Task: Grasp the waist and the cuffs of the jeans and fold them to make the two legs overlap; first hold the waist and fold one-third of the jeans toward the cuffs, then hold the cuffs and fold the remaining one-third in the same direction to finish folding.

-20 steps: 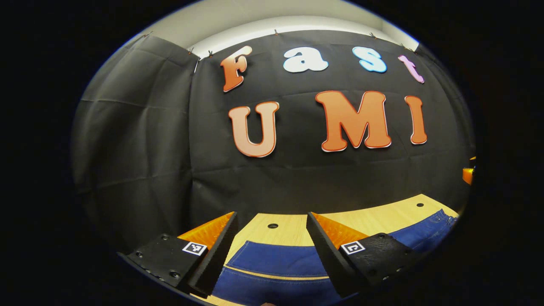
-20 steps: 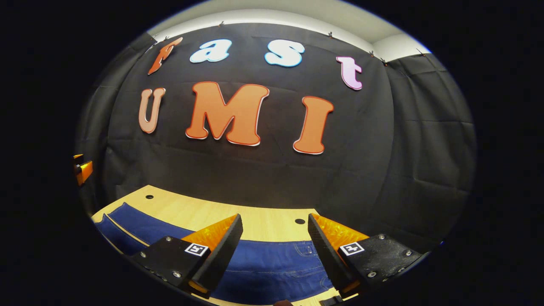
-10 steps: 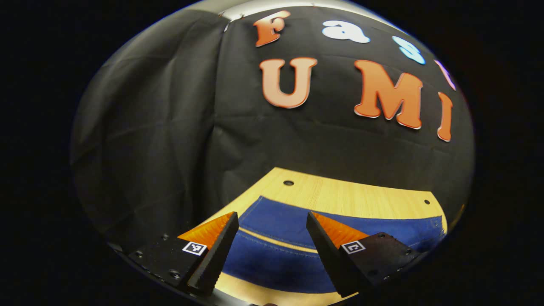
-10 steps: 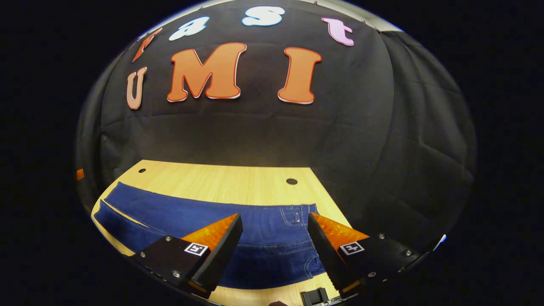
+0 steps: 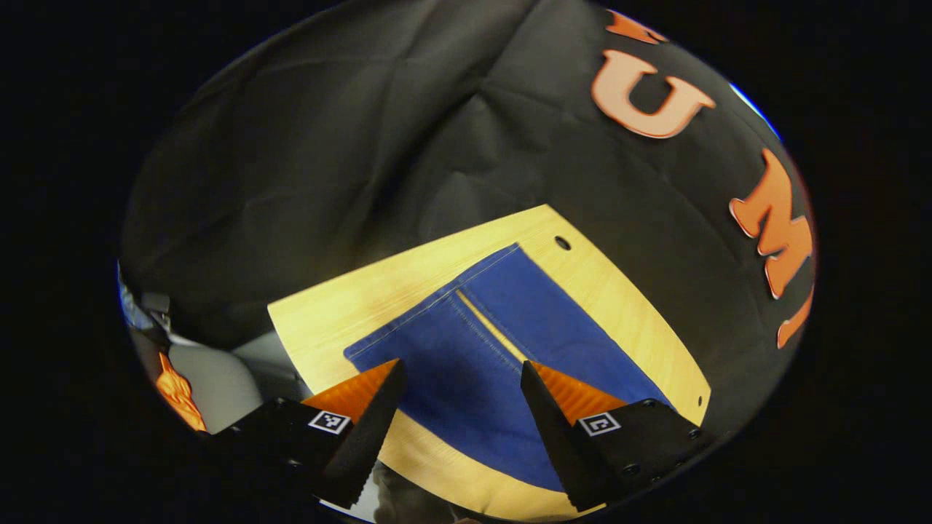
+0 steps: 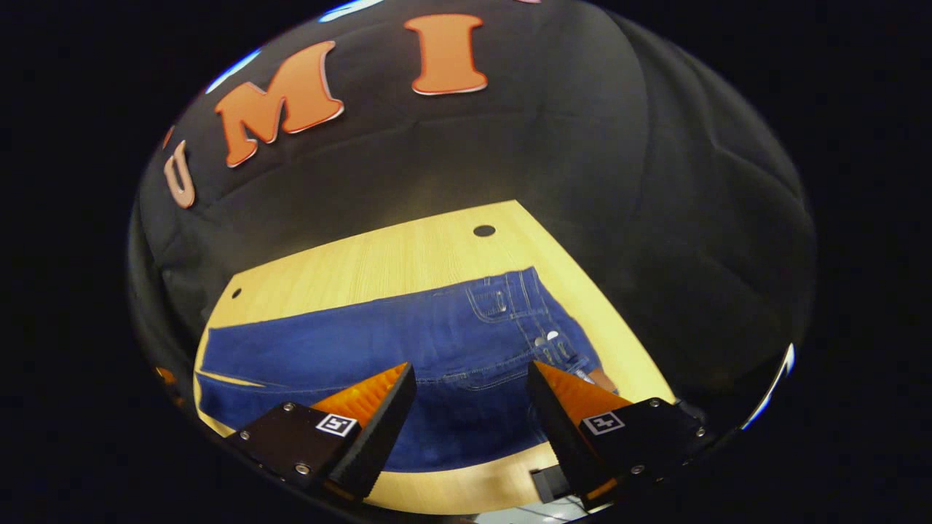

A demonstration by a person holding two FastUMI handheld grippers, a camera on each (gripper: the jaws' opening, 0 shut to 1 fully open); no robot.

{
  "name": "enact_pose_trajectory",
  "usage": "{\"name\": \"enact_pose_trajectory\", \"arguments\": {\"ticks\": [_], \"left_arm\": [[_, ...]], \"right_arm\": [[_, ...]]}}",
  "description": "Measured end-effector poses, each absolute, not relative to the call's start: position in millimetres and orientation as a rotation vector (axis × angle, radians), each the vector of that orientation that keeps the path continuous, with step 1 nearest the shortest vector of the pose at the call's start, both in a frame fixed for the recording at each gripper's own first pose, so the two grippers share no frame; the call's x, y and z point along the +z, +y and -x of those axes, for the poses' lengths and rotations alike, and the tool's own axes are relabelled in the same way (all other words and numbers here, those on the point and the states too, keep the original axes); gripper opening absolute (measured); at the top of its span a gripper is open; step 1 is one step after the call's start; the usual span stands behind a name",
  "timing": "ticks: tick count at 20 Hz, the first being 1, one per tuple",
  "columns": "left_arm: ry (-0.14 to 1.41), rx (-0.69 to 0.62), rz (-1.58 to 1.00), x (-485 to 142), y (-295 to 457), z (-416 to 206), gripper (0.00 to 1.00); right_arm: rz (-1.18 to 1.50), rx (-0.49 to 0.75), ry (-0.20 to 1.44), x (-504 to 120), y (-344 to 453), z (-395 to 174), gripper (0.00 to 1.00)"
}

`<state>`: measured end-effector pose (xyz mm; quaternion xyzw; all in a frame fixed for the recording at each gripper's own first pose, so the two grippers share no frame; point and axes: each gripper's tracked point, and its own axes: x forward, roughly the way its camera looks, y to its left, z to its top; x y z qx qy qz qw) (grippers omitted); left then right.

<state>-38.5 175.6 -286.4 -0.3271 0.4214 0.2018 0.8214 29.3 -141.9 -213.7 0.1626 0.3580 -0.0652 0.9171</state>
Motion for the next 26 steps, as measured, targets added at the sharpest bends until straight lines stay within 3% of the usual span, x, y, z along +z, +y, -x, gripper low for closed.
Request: {"name": "enact_pose_trajectory", "arguments": {"ticks": [7,15,21,25,26], "left_arm": [[1.069,0.533,0.961,-340,197,60,0.98],[1.108,0.546,1.104,-385,211,58,0.97],[1.009,0.431,1.144,-381,208,36,0.89],[0.963,0.426,1.17,-384,206,26,0.71],[0.975,0.436,1.171,-389,204,28,0.65]], "right_arm": [[-0.44,-0.194,0.897,-258,-137,-29,0.96],[-0.723,-0.29,0.985,-285,-142,-8,0.96],[-0.901,-0.275,0.967,-298,-154,-3,0.96],[-1.024,-0.289,0.94,-309,-179,-6,0.96],[-1.043,-0.305,0.93,-312,-187,-5,1.0]]}}
